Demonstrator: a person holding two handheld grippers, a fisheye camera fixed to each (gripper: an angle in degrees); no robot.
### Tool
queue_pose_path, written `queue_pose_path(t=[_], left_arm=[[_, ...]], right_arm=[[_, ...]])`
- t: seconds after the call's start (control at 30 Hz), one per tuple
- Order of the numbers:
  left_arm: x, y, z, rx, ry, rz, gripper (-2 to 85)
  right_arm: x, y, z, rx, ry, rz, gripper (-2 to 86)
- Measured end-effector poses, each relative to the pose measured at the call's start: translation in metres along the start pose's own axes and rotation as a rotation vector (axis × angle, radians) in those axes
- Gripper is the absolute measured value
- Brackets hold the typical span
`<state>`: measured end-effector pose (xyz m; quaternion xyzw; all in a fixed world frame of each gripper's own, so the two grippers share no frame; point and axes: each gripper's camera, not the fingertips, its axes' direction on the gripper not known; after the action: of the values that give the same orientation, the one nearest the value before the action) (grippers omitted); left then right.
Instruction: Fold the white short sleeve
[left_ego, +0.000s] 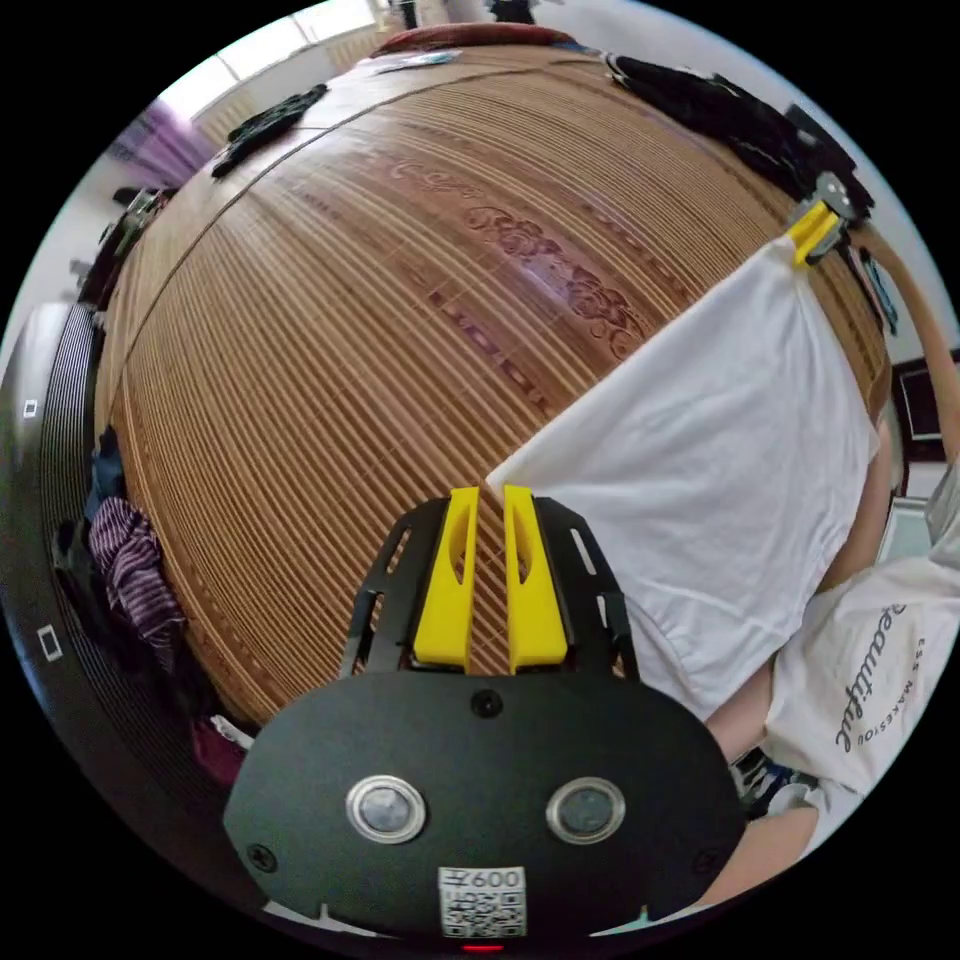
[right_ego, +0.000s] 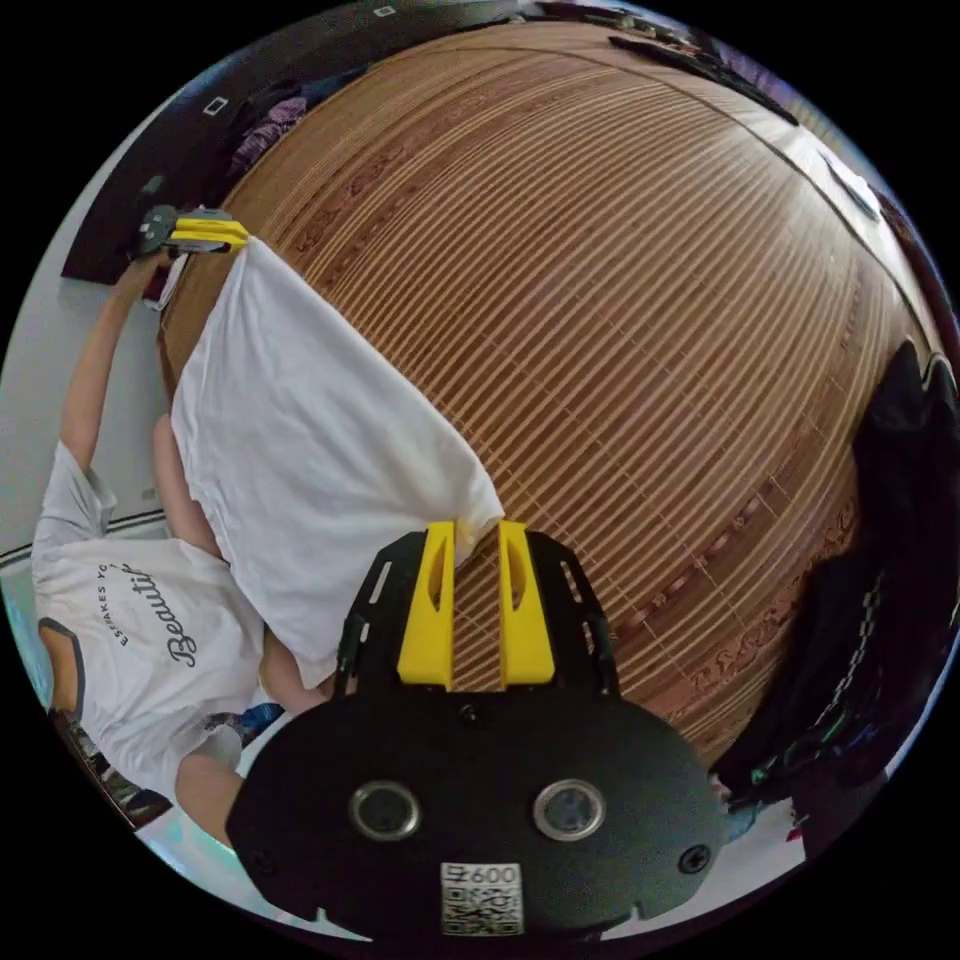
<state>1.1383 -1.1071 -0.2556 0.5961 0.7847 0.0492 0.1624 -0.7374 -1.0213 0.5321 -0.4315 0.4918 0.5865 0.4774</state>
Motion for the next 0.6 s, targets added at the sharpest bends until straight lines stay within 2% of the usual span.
queue_pose_path(t=[0.07, 0.1, 0.13, 0.17, 0.23, 0.3, 0.37, 0.43, 0.47, 0.53, 0.6], left_arm=[[-0.027, 0.037, -0.053, 0.126, -0.214, -0.169, 0.4], [-0.033, 0.049, -0.072, 0.184, -0.241, -0.236, 0.4], [-0.037, 0.074, -0.111, 0.328, -0.201, -0.320, 0.3], [-0.030, 0.092, -0.147, 0.480, -0.071, -0.296, 0.3], [-0.003, 0.099, -0.189, 0.626, 0.105, -0.158, 0.2], [0.036, 0.079, -0.216, 0.606, 0.156, -0.060, 0.2], [0.088, 0.040, -0.234, 0.504, 0.158, 0.075, 0.3], [0.105, 0.022, -0.238, 0.438, 0.142, 0.096, 0.3], [0.105, 0.016, -0.238, 0.387, 0.105, 0.087, 0.4], [0.086, 0.027, -0.246, 0.353, 0.039, 0.067, 0.4], [0.043, 0.062, -0.274, 0.391, 0.000, -0.083, 0.5]], right_arm=[[0.031, 0.036, -0.032, 0.123, 0.039, 0.099, 3.7], [0.033, 0.045, -0.040, 0.162, 0.057, 0.106, 2.7], [0.033, 0.065, -0.055, 0.250, 0.113, 0.113, 0.8], [0.027, 0.082, -0.068, 0.358, 0.186, 0.151, 0.1], [0.000, 0.102, -0.075, 0.524, 0.235, 0.107, -0.4], [-0.026, 0.104, -0.066, 0.607, 0.194, 0.059, -0.7], [-0.049, 0.086, -0.040, 0.564, 0.057, -0.004, -0.8], [-0.054, 0.076, -0.019, 0.501, 0.073, -0.013, -0.8], [-0.051, 0.078, -0.008, 0.468, 0.143, -0.006, -0.8], [-0.028, 0.102, -0.009, 0.535, 0.094, -0.006, -0.8], [0.018, 0.134, -0.012, 0.529, 0.125, 0.175, -0.8]])
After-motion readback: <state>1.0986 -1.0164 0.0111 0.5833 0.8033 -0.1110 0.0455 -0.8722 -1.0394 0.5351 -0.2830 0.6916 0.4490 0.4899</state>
